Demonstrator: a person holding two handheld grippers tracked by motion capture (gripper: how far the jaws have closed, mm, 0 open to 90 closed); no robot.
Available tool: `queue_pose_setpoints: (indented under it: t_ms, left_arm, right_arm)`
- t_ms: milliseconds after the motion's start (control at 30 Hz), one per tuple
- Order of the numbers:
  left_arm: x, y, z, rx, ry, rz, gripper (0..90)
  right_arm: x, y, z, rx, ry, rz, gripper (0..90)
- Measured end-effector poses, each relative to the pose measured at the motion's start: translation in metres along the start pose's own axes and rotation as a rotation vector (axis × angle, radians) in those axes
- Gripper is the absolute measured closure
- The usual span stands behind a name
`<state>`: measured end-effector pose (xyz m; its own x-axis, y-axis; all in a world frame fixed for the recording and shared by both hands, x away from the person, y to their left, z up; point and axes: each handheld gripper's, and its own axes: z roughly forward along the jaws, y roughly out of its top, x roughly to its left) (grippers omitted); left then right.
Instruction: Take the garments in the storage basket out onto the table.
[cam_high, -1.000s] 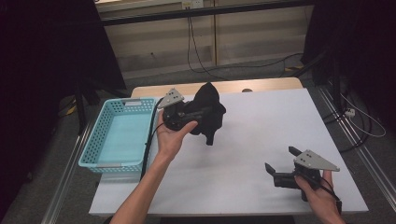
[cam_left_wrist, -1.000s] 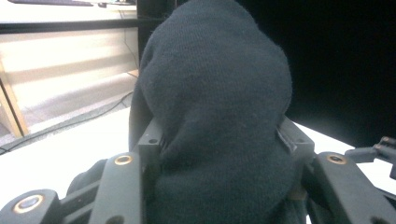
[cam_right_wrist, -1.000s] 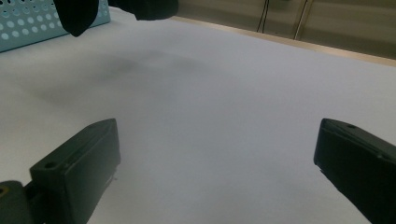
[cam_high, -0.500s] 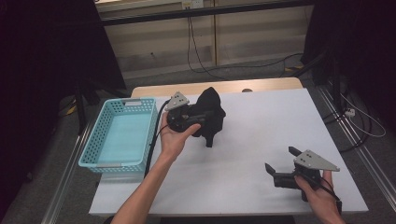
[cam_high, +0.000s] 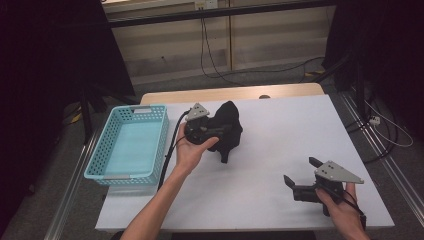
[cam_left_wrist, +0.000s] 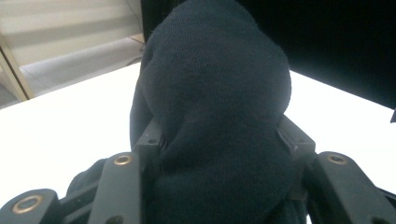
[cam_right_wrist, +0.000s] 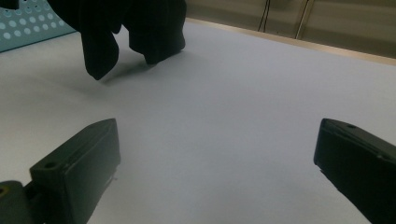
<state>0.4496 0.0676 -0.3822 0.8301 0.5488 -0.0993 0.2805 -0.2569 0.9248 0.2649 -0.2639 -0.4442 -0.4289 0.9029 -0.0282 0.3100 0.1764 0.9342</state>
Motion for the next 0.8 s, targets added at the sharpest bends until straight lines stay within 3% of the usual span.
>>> queue_pose_setpoints:
  t_ms: [367, 800]
  left_arm:
    - [0.0, -0.017, 0.018, 0.08, 0.02, 0.011, 48.2]
    - [0.001, -0.032, 0.035, 0.166, 0.008, -0.009, 45.9]
  right_arm:
    - [0.0, 0.0, 0.0, 0.001, 0.006, -0.002, 0.5]
    - [0.001, 0.0, 0.001, 0.005, 0.012, 0.001, 0.4]
